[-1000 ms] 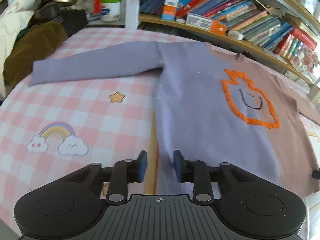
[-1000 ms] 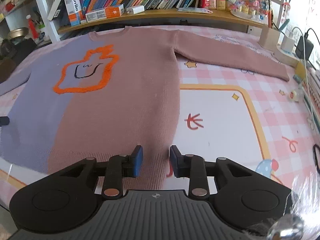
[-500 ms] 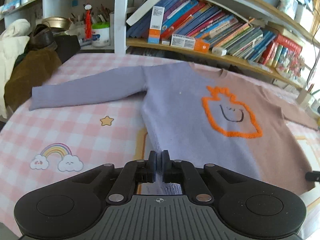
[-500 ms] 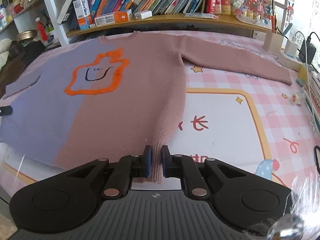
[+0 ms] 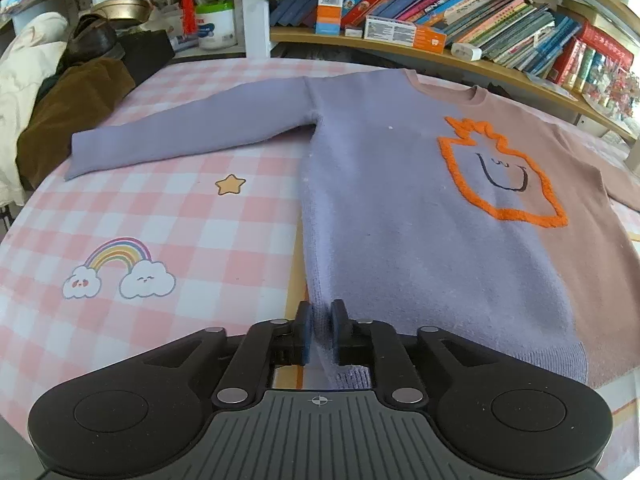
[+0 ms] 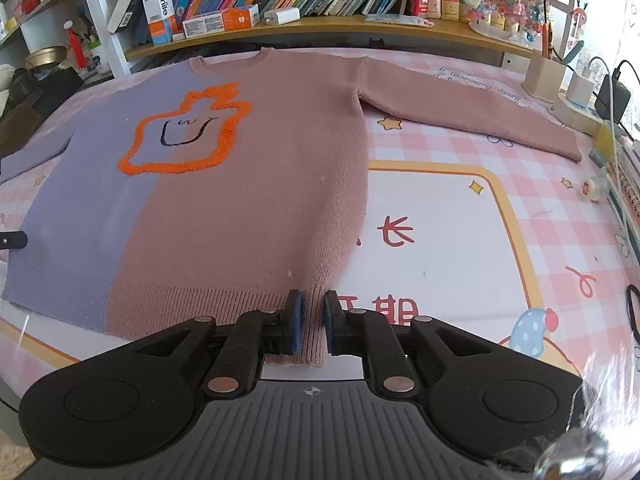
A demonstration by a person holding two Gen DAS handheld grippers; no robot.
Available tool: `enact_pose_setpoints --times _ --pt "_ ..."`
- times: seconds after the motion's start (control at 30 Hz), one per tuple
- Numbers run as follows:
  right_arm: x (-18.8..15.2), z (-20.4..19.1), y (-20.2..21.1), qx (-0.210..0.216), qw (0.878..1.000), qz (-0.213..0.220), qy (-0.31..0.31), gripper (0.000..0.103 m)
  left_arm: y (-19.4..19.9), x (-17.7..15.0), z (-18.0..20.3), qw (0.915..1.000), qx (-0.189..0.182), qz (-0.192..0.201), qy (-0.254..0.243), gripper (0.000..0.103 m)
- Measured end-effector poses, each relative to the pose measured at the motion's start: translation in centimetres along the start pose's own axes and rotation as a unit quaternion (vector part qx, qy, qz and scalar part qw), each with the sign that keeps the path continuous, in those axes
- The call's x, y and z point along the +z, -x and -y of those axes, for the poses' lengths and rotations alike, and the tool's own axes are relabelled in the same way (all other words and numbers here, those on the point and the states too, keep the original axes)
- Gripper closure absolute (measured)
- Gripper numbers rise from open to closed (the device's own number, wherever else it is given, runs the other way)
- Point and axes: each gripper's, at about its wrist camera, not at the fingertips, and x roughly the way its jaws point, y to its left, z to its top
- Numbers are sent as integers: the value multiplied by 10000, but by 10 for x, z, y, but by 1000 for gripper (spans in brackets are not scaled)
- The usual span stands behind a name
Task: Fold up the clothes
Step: 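Pinch the sweater hem with both grippers and pull it taut, then open both grippers and move the left gripper to the lavender sleeve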
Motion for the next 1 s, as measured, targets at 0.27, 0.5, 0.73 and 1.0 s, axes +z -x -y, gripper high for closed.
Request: enact_pose_setpoints --times 0.27,0.5,0.73,1.0 --pt "10 -9 26 -189 9978 630 110 49 37 9 10 9969 131 554 -543 45" --pt "21 -24 34 -307 9934 1108 -9 27 64 13 16 9936 327 1063 -201 17" --pt "17 -42 30 -408 9933 1075 -114 20 58 -3 21 9956 309 884 -91 15" --pt "15 -68 31 -650 9921 1055 -201 18 47 2 5 9956 -12 883 -313 15"
